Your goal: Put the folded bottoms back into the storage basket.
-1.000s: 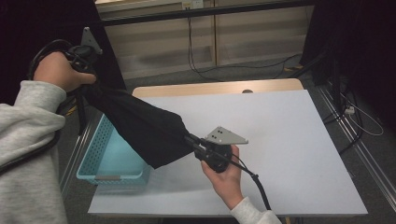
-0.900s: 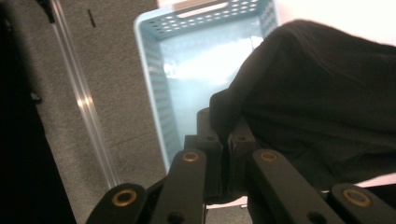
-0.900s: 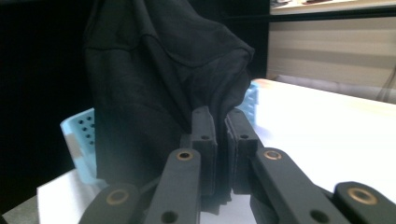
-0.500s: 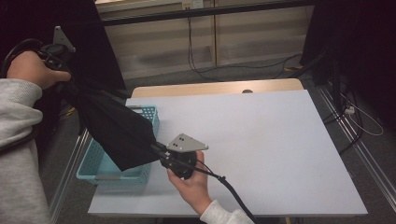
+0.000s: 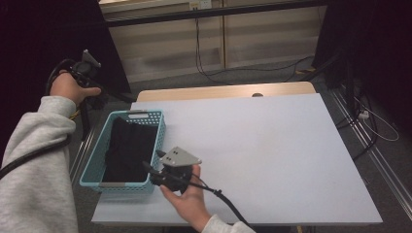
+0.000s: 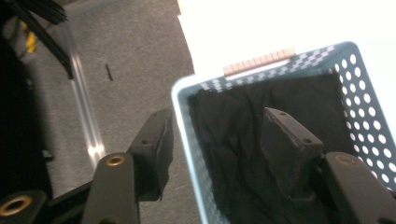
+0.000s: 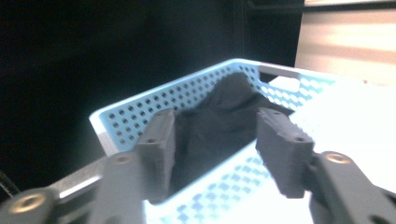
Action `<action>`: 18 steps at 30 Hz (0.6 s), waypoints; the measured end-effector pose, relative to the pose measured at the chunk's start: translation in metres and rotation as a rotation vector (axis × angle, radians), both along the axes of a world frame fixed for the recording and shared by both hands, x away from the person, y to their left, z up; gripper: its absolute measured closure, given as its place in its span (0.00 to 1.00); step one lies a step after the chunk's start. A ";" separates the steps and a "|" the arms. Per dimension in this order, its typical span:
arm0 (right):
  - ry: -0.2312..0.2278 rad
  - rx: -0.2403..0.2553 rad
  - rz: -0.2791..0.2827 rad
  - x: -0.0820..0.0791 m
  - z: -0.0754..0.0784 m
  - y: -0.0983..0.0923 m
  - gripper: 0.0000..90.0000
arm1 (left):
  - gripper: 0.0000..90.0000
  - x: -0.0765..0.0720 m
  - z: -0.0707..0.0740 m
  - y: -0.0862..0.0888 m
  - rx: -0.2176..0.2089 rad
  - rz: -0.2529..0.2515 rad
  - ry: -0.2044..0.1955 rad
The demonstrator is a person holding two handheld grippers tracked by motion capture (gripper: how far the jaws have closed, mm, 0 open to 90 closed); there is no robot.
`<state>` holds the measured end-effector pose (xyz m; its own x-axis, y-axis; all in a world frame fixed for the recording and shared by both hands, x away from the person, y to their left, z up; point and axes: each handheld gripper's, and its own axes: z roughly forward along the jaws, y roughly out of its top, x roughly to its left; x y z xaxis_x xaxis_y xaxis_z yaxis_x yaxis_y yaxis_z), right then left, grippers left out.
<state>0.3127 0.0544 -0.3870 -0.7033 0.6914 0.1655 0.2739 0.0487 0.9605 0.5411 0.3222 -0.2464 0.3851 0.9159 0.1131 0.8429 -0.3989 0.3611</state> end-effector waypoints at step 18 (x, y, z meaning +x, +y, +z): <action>0.037 -0.146 -0.058 0.019 -0.021 -0.104 0.25 | 0.30 -0.037 -0.033 -0.015 -0.184 -0.051 0.023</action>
